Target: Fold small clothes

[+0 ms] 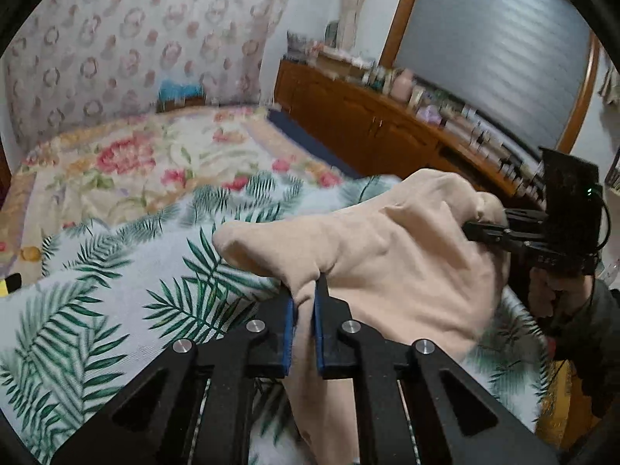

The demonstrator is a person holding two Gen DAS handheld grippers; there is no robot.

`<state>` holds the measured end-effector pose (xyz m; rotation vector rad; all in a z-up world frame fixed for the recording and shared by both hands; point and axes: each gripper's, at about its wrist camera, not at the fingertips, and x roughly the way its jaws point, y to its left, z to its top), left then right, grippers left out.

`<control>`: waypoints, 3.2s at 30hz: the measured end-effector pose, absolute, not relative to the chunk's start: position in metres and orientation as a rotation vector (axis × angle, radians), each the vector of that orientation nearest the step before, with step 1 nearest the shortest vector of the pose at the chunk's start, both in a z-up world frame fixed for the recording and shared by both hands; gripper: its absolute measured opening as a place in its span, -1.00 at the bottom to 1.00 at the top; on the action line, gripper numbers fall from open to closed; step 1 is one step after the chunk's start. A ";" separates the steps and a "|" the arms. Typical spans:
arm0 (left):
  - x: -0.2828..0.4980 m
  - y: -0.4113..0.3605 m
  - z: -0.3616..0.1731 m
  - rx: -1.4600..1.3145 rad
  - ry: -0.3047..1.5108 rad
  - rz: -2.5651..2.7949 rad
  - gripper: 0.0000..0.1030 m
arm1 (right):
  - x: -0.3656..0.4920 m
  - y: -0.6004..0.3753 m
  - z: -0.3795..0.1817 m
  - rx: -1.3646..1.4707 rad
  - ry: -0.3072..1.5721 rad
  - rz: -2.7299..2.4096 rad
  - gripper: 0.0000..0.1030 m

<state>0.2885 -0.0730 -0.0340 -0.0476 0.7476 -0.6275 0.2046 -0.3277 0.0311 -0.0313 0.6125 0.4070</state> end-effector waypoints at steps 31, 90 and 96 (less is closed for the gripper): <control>0.188 0.185 -0.055 -0.200 0.597 0.053 -0.82 | 0.384 -0.023 0.091 -0.591 0.475 0.855 -0.68; 0.086 0.029 0.011 -0.035 0.446 -0.067 0.58 | 0.069 -0.148 0.035 -0.034 0.333 0.306 0.28; 0.078 0.019 0.014 -0.032 0.442 -0.071 0.58 | 0.045 -0.141 0.036 -0.025 0.321 0.279 0.28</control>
